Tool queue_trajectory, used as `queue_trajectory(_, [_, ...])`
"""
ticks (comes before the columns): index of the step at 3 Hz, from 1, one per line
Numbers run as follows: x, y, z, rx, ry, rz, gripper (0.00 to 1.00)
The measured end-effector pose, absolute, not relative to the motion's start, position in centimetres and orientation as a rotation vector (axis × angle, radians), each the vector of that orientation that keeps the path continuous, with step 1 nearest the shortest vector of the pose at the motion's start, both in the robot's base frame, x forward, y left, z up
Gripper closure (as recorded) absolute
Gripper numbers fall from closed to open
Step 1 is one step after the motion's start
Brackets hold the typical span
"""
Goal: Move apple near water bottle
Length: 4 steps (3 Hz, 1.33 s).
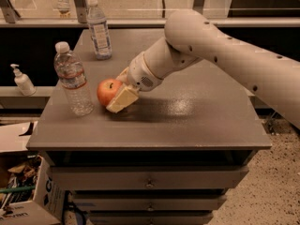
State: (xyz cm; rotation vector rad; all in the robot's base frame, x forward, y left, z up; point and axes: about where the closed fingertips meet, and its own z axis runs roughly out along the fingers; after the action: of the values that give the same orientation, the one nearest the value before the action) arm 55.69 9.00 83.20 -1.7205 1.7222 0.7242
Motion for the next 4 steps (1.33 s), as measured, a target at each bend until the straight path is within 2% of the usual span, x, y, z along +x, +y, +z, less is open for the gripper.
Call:
queue_trajectory(1, [55.8, 8.8, 83.6, -1.72, 1.722, 0.715, 0.14])
queue_trajectory(2, [55.5, 8.9, 83.6, -1.723, 1.721, 0.727, 0.0])
queue_trajectory(4, [56.1, 6.6, 84.3, -1.671, 1.736, 0.75, 0.0])
